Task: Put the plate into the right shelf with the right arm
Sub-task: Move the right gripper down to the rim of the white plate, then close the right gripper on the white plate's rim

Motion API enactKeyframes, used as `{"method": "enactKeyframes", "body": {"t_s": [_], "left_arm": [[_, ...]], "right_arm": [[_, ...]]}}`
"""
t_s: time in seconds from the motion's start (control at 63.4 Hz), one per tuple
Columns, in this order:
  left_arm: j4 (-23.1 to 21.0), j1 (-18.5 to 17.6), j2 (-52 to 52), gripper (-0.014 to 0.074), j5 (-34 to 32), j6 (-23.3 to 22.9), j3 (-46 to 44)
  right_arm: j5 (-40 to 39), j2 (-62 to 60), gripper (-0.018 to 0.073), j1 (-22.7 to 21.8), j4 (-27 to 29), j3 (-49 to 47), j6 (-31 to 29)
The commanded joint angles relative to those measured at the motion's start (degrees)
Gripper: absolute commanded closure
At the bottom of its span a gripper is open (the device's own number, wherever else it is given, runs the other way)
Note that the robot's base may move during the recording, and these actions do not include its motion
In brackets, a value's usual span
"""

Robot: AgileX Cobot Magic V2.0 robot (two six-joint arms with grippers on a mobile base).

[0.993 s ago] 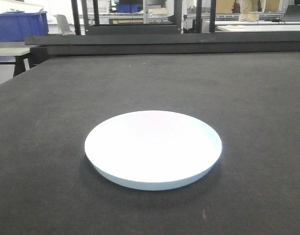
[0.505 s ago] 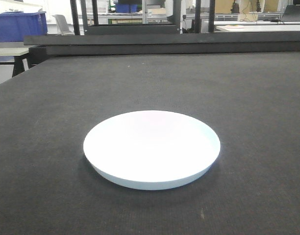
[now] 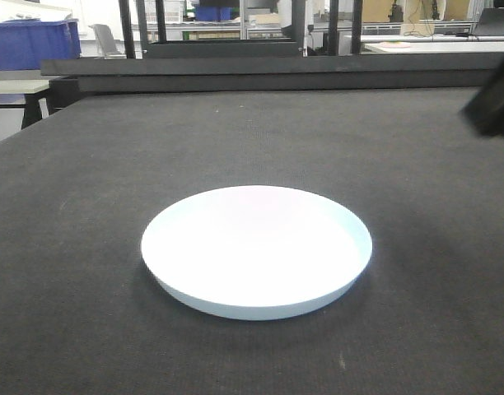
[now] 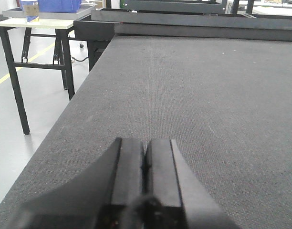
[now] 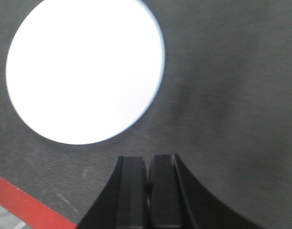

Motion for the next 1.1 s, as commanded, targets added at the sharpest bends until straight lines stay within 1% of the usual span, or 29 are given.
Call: {"method": "enactKeyframes", "body": {"t_s": [0.0, 0.047, 0.126, 0.142, 0.205, 0.394, 0.82, 0.883, 1.088], "left_arm": [[-0.4, 0.1, -0.3, 0.0643, -4.8, -0.2, 0.6], [-0.4, 0.1, -0.3, 0.0643, -4.8, -0.2, 0.6], [-0.4, 0.1, -0.3, 0.0643, -4.8, -0.2, 0.6], [-0.4, 0.1, -0.3, 0.0643, -4.8, -0.2, 0.6], [-0.4, 0.1, -0.3, 0.0643, -4.8, -0.2, 0.6], [-0.4, 0.1, -0.3, 0.0643, -4.8, -0.2, 0.6], [-0.4, 0.1, -0.3, 0.0643, -4.8, -0.2, 0.6], [-0.4, 0.1, -0.3, 0.0643, -4.8, -0.2, 0.6], [-0.4, 0.1, -0.3, 0.0643, -4.8, -0.2, 0.6]], "right_arm": [[-4.3, 4.0, 0.0227, 3.0, 2.3, -3.1, -0.8], [-5.4, 6.6, 0.0085, 4.3, 2.6, -3.5, -0.7], [-6.8, 11.1, -0.0081, 4.8, 3.6, -3.8, -0.1], [-6.8, 11.7, -0.0087, 4.8, 3.7, -3.9, -0.1], [-7.1, 14.3, -0.0072, 4.8, 3.9, -4.0, -0.1], [-10.3, 19.2, -0.0073, 4.8, 5.3, -4.0, 0.0], [-16.9, 21.6, -0.0065, 4.8, 5.5, -4.0, 0.5], [-17.0, 22.4, -0.0034, 4.8, 5.5, -4.0, 0.5], [-16.5, 23.8, 0.0125, 4.8, 5.9, -4.0, 0.5]]}}
